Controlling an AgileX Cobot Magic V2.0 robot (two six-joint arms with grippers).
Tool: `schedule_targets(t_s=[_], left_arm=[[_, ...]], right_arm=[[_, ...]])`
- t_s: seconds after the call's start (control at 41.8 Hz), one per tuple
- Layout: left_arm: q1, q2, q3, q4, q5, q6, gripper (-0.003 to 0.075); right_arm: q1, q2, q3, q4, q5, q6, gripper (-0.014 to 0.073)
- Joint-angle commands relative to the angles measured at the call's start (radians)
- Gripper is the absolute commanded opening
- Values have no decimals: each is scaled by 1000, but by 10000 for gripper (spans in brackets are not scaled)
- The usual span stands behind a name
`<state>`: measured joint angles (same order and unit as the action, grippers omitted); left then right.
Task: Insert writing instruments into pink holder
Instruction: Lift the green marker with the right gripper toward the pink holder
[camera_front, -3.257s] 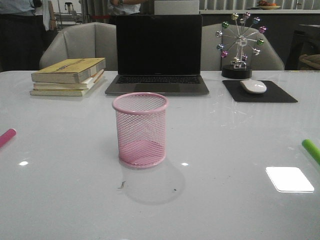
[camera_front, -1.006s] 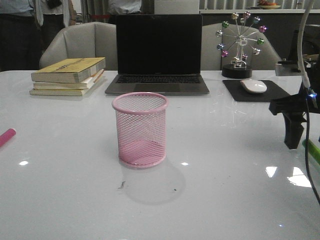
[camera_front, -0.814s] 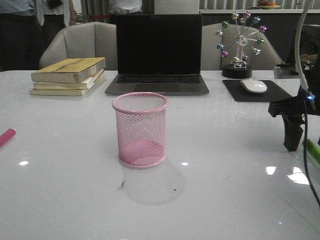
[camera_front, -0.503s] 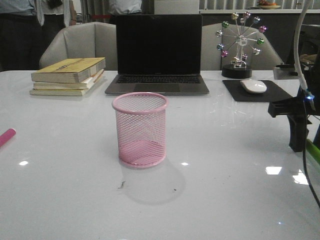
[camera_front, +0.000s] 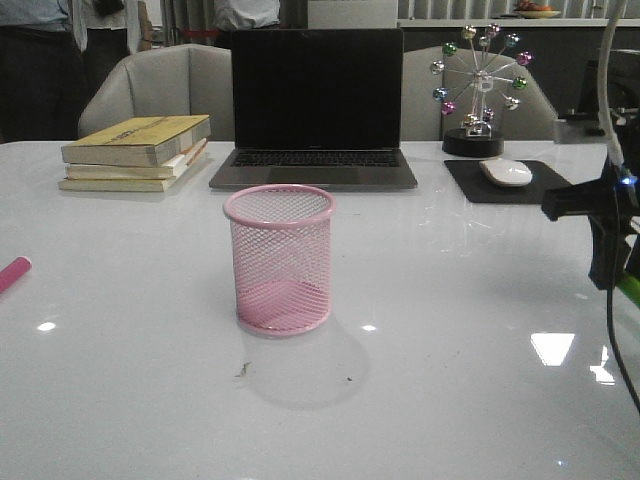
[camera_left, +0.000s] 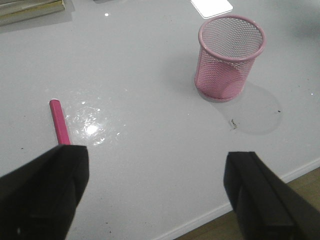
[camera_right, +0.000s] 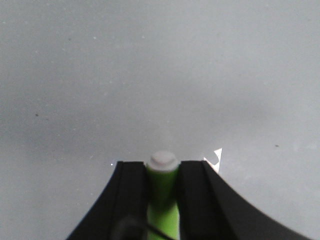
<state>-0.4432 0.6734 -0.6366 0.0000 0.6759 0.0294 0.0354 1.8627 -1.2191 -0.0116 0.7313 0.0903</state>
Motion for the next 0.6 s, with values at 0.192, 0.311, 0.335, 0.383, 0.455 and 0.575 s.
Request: schedule_targets(t_s=[0.192,0.311,0.335,0.383,0.455,0.575], left_arm=[[-9,5,-30,-8,-75,-4,601],[-9,5,-30,-8,-75,-4,601],[-9,5,-30,-8,-75,-4,601],[-9,5,-30,-8,-75,-4,601],[-9,5,-30,-8,-75,-4,601],[-9,5,-30,-8,-75,-4,601]], right_arm=[[62,-376,224,-13,-321,-13,109],[137,-522,325,-8,-468,-13,109],[159,-545,343,-8,-506,-13,109],[193,-592,367,-8,-562,-13,109],[252,-641,396,-8,-658,-13,109],[354,-671,418,-8,-819,-13,109]])
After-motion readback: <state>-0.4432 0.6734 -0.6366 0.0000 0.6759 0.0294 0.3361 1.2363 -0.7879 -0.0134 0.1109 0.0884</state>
